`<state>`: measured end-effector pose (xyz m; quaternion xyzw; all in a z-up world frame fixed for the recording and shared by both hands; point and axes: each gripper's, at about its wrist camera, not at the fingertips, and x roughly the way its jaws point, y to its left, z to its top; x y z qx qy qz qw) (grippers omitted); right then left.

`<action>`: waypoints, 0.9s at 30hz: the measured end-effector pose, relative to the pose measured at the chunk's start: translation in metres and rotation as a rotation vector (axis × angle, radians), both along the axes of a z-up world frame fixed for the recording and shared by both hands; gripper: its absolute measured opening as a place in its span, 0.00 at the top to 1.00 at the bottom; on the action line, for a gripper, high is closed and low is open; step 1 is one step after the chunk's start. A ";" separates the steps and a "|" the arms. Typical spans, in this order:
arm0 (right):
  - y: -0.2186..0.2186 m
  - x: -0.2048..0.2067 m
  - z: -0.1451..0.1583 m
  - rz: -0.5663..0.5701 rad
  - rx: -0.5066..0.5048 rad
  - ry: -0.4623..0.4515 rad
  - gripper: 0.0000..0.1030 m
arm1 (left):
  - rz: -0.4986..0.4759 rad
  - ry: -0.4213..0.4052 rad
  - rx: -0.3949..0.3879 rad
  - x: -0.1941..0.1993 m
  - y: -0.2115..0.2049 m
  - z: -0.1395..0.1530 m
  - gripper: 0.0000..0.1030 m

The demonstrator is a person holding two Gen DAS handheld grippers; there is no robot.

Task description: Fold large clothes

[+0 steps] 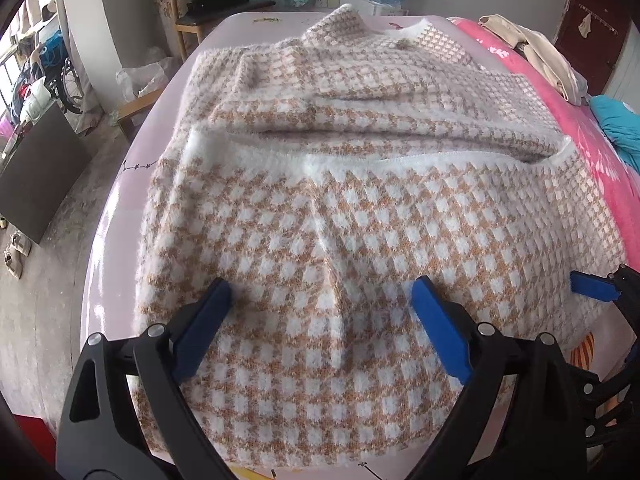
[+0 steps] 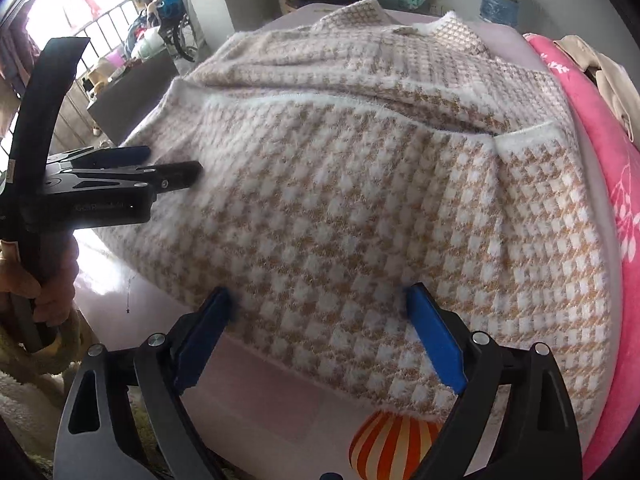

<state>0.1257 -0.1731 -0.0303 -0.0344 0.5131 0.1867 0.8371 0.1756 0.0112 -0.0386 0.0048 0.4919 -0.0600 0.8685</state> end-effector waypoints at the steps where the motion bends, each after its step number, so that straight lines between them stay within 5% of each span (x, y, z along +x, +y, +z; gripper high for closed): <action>1: 0.000 0.000 0.000 0.001 0.000 0.000 0.15 | 0.000 0.001 -0.002 0.000 0.000 0.000 0.13; 10: -0.018 -0.010 0.024 -0.019 0.029 -0.031 0.15 | 0.002 0.006 0.007 0.001 -0.001 -0.002 0.12; 20: -0.028 -0.007 -0.002 -0.081 -0.027 0.032 0.13 | 0.007 0.019 0.015 0.005 -0.003 -0.005 0.09; 27: -0.038 -0.003 0.022 -0.113 -0.009 -0.005 0.13 | 0.015 0.026 0.029 0.006 -0.006 -0.007 0.08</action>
